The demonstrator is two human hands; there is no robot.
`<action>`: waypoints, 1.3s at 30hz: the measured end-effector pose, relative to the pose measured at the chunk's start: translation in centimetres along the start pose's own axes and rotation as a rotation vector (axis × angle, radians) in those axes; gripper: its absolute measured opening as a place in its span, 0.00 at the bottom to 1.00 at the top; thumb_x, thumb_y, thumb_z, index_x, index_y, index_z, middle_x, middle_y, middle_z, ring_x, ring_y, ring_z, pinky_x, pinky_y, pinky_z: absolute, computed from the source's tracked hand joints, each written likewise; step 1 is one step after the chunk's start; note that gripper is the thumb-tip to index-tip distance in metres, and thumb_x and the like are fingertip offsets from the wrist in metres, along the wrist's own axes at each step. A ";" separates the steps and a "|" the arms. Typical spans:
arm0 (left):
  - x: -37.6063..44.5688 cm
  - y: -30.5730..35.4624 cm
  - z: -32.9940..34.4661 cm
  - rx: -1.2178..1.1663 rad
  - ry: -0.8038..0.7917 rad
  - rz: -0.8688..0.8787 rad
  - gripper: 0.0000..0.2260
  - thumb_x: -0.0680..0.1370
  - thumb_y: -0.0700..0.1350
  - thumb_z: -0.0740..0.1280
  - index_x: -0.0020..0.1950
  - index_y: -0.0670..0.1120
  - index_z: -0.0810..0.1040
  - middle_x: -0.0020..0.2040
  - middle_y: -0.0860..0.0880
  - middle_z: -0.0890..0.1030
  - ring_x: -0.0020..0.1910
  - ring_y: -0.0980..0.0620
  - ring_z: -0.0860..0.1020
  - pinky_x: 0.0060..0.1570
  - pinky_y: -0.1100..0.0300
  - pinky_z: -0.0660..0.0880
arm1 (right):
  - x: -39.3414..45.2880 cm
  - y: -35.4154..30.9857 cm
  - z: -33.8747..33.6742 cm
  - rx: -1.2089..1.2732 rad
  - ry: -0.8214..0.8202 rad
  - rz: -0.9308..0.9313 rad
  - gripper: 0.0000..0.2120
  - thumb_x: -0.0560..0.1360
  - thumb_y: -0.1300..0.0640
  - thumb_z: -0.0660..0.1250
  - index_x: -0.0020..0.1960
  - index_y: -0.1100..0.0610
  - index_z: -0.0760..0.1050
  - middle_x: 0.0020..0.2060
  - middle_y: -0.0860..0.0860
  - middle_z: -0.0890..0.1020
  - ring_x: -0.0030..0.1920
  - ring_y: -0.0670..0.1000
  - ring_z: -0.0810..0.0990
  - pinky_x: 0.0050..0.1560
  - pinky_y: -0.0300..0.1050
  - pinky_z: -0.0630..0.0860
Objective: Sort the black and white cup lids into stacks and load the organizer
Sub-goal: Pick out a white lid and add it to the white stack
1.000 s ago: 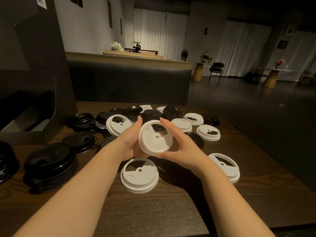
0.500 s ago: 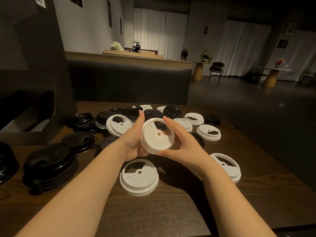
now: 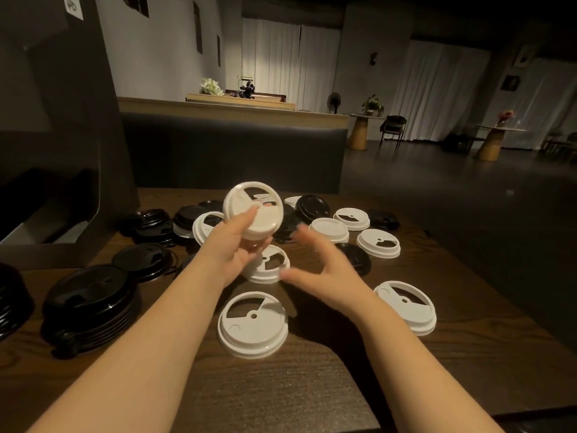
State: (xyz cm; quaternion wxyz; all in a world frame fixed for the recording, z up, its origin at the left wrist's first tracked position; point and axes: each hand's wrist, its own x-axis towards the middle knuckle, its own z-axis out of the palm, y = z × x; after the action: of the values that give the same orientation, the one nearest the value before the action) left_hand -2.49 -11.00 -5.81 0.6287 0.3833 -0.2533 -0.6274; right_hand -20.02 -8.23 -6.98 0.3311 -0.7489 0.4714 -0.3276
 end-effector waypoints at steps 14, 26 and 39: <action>0.0 0.4 -0.8 -0.132 -0.116 -0.005 0.24 0.79 0.63 0.55 0.67 0.51 0.74 0.62 0.42 0.78 0.59 0.41 0.78 0.53 0.44 0.77 | -1.0 -1.6 2.5 -0.235 -0.427 -0.108 0.44 0.67 0.48 0.76 0.76 0.48 0.57 0.73 0.42 0.62 0.66 0.35 0.59 0.68 0.36 0.57; 0.2 -0.1 -0.9 -0.175 -0.124 -0.009 0.20 0.80 0.58 0.58 0.63 0.46 0.75 0.53 0.45 0.84 0.53 0.43 0.82 0.47 0.49 0.78 | 0.0 -0.8 0.8 0.117 0.206 -0.084 0.46 0.67 0.48 0.76 0.76 0.43 0.52 0.73 0.39 0.61 0.66 0.35 0.58 0.65 0.36 0.59; 0.5 -3.4 0.3 0.035 -0.426 -0.185 0.59 0.46 0.68 0.79 0.74 0.48 0.65 0.66 0.44 0.77 0.64 0.40 0.76 0.63 0.43 0.73 | 0.5 -0.5 1.8 0.052 0.325 -0.082 0.44 0.66 0.48 0.77 0.74 0.45 0.57 0.71 0.44 0.64 0.64 0.37 0.59 0.63 0.38 0.63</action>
State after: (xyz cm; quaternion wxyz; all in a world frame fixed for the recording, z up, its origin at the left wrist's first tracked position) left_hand -4.68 -11.30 -8.42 0.4942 0.2749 -0.3547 -0.7446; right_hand -18.17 -8.21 -7.50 0.2561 -0.6960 0.4791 -0.4695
